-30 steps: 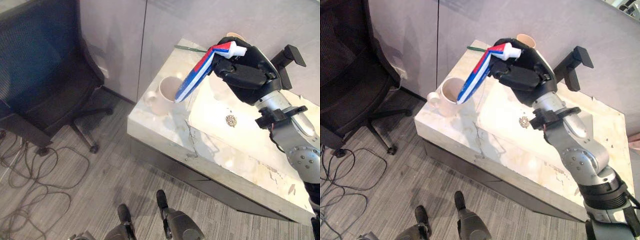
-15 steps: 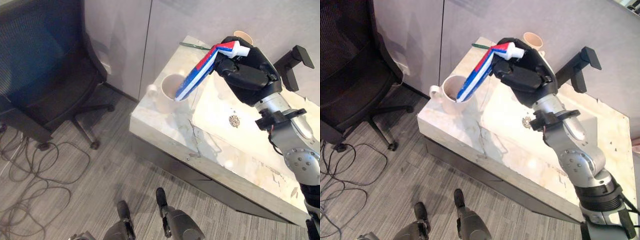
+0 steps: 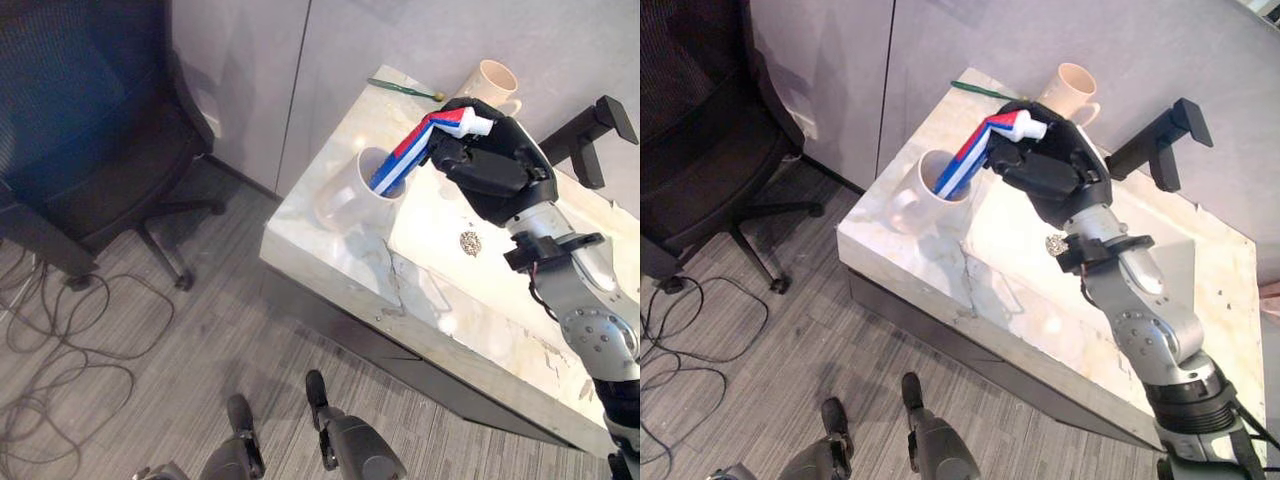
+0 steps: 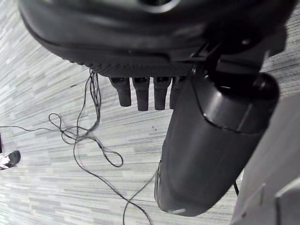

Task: Organize the bathroom.

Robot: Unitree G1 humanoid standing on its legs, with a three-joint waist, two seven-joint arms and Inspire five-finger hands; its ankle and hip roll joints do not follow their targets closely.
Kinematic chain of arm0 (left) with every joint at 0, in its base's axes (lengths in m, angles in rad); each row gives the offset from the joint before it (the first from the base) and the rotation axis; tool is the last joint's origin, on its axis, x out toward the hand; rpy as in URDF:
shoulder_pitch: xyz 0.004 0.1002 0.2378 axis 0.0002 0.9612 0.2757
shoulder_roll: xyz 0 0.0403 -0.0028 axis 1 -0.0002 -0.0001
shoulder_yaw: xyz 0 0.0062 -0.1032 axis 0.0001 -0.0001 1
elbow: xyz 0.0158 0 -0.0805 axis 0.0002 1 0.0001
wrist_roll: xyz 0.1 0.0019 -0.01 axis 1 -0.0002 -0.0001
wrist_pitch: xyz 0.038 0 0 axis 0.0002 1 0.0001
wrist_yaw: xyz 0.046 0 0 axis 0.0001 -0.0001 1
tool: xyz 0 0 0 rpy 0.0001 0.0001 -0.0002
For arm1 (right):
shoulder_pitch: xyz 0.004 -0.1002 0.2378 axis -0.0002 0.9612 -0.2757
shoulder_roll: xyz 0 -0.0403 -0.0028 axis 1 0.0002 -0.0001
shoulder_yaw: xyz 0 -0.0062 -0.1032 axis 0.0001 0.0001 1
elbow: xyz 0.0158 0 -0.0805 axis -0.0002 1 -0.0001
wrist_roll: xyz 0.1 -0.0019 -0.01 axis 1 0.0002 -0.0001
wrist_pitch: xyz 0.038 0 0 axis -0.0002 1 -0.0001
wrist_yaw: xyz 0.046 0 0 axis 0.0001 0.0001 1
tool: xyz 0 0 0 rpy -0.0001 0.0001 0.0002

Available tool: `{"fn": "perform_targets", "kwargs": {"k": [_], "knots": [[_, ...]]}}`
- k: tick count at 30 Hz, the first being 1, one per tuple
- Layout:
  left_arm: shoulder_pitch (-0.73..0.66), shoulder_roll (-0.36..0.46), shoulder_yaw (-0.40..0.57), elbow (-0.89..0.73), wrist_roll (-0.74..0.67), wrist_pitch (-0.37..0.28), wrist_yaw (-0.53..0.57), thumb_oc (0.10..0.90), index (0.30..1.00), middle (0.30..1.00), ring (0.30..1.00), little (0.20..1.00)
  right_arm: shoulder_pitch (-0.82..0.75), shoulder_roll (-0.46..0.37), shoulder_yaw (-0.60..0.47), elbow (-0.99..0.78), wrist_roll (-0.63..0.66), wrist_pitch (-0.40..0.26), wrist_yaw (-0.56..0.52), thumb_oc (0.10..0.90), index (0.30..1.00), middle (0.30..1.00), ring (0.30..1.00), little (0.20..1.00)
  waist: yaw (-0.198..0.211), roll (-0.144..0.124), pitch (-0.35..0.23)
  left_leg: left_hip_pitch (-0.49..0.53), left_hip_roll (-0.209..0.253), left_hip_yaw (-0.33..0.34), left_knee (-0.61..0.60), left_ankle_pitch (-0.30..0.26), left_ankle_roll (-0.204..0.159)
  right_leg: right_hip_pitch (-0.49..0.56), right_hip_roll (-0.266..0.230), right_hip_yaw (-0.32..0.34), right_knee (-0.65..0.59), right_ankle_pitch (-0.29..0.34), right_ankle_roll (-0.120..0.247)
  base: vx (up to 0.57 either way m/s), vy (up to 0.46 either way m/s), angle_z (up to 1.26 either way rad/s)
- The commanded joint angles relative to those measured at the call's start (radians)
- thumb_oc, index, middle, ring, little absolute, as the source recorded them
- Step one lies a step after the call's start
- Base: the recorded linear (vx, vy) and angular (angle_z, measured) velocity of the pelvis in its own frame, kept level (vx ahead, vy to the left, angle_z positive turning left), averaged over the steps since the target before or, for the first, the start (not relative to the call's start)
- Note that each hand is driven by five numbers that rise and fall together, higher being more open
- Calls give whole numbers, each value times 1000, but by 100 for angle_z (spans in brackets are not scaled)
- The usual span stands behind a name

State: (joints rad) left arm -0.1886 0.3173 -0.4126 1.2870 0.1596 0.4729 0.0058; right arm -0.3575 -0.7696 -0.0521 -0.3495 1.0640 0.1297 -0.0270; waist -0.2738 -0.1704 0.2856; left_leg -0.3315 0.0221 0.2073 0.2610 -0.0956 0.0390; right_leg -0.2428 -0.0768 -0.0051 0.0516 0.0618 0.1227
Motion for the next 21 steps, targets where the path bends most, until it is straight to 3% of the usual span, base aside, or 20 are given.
{"fn": "perform_targets", "kwargs": {"k": [1, 21], "knots": [[82, 31, 29, 45, 23, 23, -7, 800, 900, 900, 900, 900, -81, 45, -154, -40, -10, -140, 16, 400, 300, 300, 300, 300, 15, 4, -18, 79, -19, 35, -105, -11, -1, -53, 48, 44, 97, -54, 53, 0, 0, 0], [52, 34, 29, 54, 32, 16, -2, 800, 900, 900, 900, 900, -48, 82, -135, -36, -50, -170, 76, 400, 300, 300, 300, 300, 17, -19, 2, 59, -14, 27, -103, -6, -4, -65, 54, 37, 95, -47, 51, 0, 0, 0]]}}
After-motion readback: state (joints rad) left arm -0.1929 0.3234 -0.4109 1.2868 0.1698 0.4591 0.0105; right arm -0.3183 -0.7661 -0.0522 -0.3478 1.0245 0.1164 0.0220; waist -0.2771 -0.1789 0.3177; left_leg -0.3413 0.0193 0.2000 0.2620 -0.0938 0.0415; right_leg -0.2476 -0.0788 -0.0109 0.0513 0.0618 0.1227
